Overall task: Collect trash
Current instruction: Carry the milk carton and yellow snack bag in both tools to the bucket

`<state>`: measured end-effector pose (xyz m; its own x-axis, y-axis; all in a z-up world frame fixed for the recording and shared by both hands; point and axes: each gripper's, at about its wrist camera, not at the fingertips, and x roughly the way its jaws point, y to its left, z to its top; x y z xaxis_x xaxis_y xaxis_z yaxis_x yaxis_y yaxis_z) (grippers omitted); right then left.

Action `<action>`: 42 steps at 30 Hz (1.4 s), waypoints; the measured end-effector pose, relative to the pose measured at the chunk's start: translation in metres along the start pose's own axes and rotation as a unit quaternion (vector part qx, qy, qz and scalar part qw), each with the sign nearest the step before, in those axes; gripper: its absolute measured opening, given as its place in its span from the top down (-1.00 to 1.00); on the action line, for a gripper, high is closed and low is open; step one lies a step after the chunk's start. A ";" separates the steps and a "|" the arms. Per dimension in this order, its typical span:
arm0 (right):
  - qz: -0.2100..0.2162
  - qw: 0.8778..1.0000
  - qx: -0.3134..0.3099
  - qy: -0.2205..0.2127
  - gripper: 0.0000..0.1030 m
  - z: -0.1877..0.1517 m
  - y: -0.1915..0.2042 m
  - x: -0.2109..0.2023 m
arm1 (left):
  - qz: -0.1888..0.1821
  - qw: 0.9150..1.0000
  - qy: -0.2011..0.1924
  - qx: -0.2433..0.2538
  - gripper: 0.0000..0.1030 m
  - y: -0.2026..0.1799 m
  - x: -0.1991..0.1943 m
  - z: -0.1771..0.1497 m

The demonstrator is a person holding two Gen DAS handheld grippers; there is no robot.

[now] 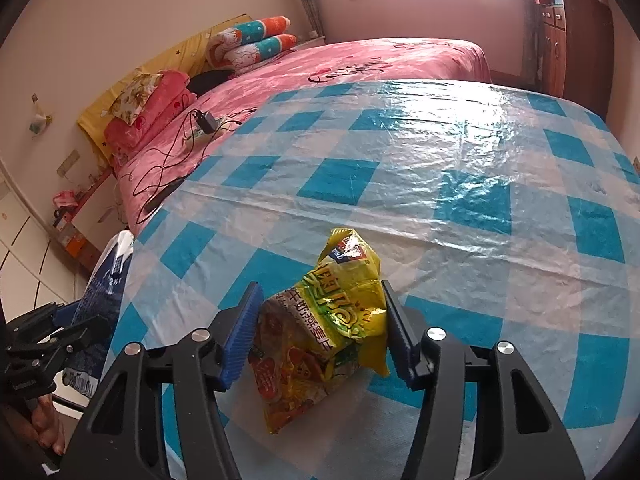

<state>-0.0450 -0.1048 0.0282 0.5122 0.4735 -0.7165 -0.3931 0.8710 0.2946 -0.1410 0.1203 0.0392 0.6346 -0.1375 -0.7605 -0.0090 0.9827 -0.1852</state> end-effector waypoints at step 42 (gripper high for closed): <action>0.019 1.000 -0.021 0.003 0.02 0.014 0.102 0.004 | 0.035 0.995 -0.050 -0.081 -0.08 0.142 -0.041 -0.029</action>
<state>-0.0724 -0.0125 0.0647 0.4921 0.5047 -0.7093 -0.4435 0.8465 0.2946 -0.1906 0.2620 0.0263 0.7020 -0.0488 -0.7105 -0.1752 0.9552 -0.2387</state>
